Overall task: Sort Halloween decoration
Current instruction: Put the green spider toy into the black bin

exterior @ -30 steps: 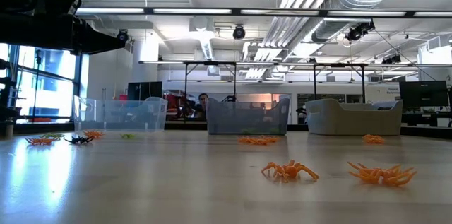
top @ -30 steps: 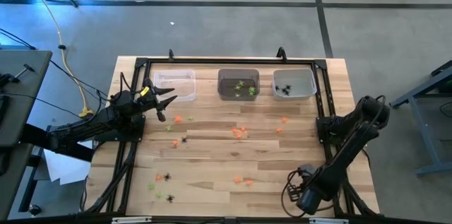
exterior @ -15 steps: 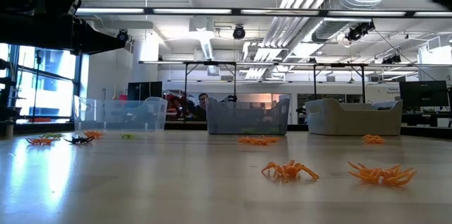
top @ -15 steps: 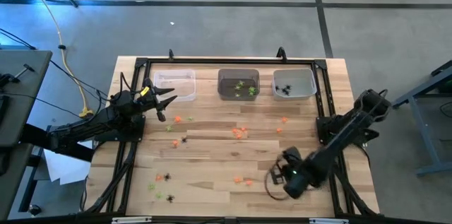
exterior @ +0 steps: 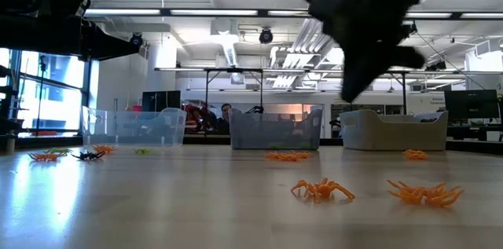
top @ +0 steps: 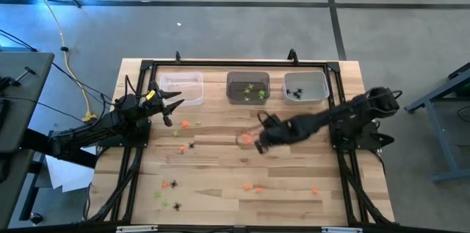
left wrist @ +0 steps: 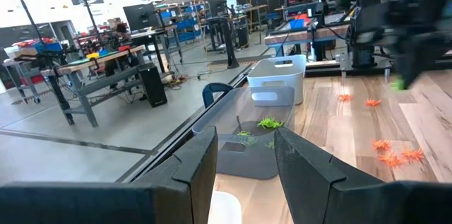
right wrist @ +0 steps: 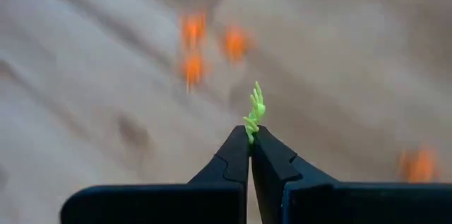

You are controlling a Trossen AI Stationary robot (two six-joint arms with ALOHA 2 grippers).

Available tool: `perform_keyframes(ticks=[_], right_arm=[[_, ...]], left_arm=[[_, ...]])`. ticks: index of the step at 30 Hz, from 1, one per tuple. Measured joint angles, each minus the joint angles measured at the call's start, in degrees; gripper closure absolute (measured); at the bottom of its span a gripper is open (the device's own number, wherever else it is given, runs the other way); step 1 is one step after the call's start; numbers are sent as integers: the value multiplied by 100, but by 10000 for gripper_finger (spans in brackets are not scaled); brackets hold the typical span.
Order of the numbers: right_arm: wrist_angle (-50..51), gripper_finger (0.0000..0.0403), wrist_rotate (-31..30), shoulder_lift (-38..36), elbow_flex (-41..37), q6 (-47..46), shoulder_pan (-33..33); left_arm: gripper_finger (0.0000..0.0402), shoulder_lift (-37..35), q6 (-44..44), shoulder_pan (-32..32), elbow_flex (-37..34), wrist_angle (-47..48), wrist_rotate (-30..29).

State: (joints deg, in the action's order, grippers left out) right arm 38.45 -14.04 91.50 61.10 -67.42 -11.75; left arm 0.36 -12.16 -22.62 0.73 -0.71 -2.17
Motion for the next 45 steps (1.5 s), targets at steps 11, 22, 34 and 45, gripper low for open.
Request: perform_keyframes(ticks=[11, 22, 34, 45], right_arm=[[-1443, 403, 69, -1, 4, 1879, 2017], [-1177, 403, 205, 166, 189, 2289, 2923], [1455, 403, -303, 1873, 2751, 3056, 3048], [2846, 402, -398, 3378, 4560, 3395, 2880]], left_arm=[[271, 0, 0, -1, -1, 0, 0], [271, 0, 0, 1, -1, 0, 0], [271, 0, 0, 1, 0, 0, 0], [271, 0, 0, 0, 0, 0, 0]])
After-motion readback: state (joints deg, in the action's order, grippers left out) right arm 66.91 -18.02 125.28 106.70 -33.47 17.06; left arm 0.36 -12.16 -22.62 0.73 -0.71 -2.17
